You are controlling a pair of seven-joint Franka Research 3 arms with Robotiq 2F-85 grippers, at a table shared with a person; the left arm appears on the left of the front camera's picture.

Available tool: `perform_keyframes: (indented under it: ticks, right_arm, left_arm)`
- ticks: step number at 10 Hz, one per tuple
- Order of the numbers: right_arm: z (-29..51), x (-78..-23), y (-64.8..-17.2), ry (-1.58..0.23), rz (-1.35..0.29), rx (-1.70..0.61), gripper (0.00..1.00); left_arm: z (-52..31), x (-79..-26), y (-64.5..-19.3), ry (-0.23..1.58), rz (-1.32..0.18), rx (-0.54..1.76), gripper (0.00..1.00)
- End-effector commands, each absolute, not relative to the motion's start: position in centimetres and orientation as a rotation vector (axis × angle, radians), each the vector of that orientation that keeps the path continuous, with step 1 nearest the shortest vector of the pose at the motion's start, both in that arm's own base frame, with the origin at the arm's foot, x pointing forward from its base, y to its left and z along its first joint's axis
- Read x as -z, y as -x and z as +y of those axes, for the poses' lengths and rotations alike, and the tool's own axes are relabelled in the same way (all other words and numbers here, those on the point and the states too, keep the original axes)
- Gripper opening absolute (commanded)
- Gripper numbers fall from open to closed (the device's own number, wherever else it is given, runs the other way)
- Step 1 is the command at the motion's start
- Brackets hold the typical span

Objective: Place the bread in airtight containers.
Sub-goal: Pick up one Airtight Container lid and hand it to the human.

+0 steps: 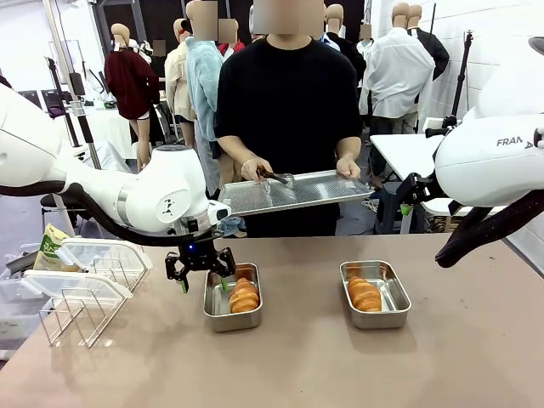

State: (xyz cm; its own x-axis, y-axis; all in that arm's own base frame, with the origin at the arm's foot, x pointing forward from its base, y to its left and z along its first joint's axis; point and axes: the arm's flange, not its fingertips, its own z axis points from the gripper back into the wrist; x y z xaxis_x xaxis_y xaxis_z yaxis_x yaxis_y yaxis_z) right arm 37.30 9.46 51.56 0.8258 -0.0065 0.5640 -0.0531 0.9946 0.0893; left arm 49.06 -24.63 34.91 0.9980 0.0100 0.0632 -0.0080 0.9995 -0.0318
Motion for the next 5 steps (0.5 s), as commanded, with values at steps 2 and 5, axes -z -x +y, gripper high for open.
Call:
perform_keyframes:
  ticks: [2, 5]
  right_arm:
    - [9.6, -51.6, -37.3, -0.104, -0.602, -0.025, 1.00]
    - [9.6, -51.6, -37.3, -0.104, -0.602, -0.025, 1.00]
  left_arm:
    - [-21.9, -42.6, -46.3, 0.131, -0.128, 0.141, 1.00]
    - [-18.3, -49.5, -42.0, 0.230, -0.233, 0.318, 1.00]
